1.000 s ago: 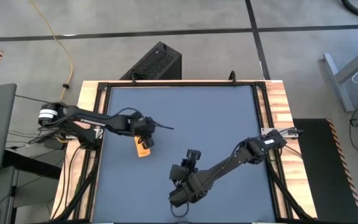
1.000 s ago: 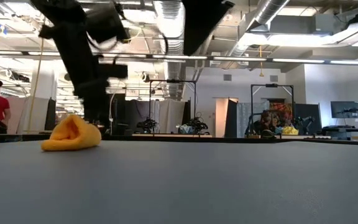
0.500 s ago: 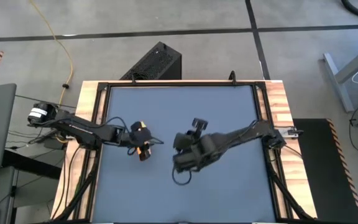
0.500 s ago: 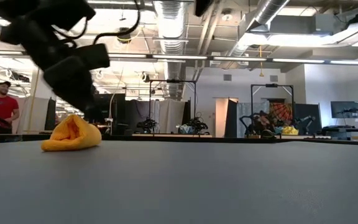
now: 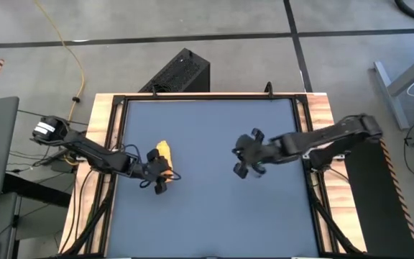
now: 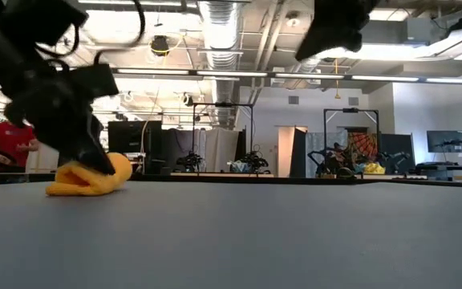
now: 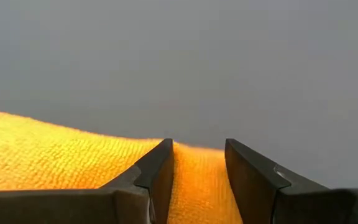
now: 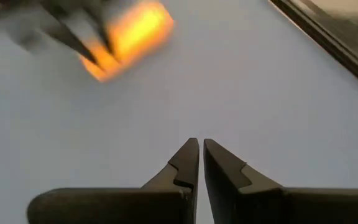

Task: Roll towel
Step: Roll the orange microfiber towel, then return to Home Position

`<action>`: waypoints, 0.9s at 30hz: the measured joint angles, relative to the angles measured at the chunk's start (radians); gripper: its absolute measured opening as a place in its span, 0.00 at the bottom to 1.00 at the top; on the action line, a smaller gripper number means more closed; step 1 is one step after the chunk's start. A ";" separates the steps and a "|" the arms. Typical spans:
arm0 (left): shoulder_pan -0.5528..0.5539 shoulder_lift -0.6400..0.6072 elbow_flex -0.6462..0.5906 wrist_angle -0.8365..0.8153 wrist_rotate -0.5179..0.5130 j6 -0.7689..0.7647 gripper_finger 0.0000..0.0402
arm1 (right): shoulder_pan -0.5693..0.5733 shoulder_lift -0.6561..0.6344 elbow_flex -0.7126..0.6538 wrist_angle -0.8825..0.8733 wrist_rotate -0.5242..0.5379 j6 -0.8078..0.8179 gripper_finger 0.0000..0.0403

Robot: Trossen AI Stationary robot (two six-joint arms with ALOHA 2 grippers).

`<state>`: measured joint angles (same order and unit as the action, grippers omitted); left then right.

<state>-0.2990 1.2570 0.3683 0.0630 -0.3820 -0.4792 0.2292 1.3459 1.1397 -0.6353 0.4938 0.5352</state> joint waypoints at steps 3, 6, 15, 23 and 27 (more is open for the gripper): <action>-0.016 -0.021 0.016 0.065 0.012 0.041 0.33 | -0.029 -0.130 -0.213 0.382 -0.099 -0.115 0.12; -0.016 -0.061 0.049 0.091 0.010 0.106 0.33 | -0.068 -0.208 -0.388 0.686 -0.170 -0.222 0.12; 0.097 -0.295 0.071 0.198 0.011 0.335 0.33 | -0.162 -0.330 -0.669 0.935 -0.269 -0.269 0.12; 0.243 -0.468 -0.005 0.246 0.211 0.381 0.33 | -0.169 -0.423 -0.850 1.152 -0.259 -0.335 0.12; 0.274 -0.577 -0.123 0.291 0.241 0.350 0.33 | -0.186 -0.431 -0.970 1.358 -0.258 -0.351 0.12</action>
<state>-0.0254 0.6802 0.2449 0.3544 -0.1412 -0.1295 0.0436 0.9146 0.1697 0.7224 0.2360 0.1838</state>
